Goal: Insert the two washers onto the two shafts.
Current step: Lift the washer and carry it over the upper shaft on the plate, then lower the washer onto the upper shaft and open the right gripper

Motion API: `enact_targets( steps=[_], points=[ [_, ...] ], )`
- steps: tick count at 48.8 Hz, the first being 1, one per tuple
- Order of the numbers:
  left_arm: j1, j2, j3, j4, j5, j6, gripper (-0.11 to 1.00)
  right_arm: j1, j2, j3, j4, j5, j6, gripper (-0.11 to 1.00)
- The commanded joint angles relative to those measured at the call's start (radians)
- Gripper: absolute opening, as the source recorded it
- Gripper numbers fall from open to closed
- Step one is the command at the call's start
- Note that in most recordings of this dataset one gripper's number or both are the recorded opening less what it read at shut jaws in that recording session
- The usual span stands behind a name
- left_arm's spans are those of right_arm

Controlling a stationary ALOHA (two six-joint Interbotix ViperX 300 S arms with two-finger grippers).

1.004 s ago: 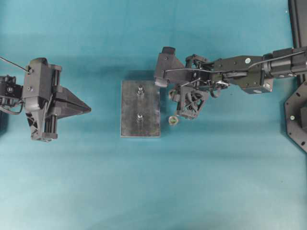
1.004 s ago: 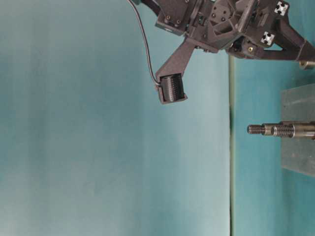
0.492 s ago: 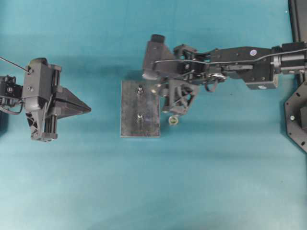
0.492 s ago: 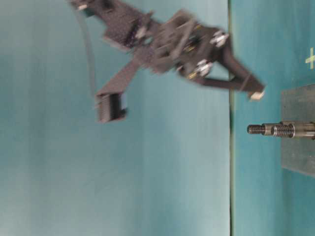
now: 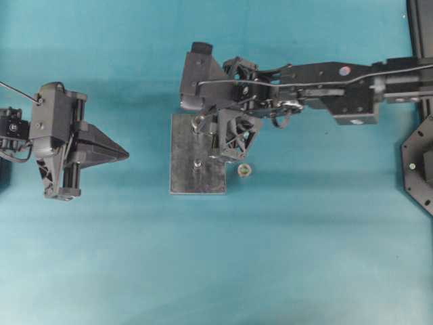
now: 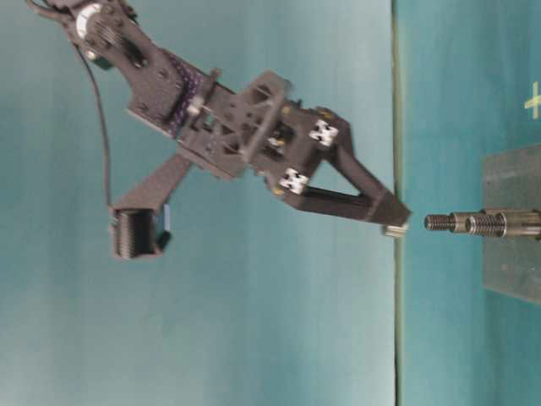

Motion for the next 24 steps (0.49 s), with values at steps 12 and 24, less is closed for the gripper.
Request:
enact_targets(
  steps=[12,24],
  points=[
    [-0.002,-0.005,-0.011,0.002,-0.008,0.000,0.00,-0.011,0.023,-0.029,-0.009,0.000,0.000,0.33],
    [-0.003,-0.008,-0.008,0.002,-0.008,0.005,0.00,-0.011,0.044,-0.043,-0.034,0.012,-0.006,0.33]
  ],
)
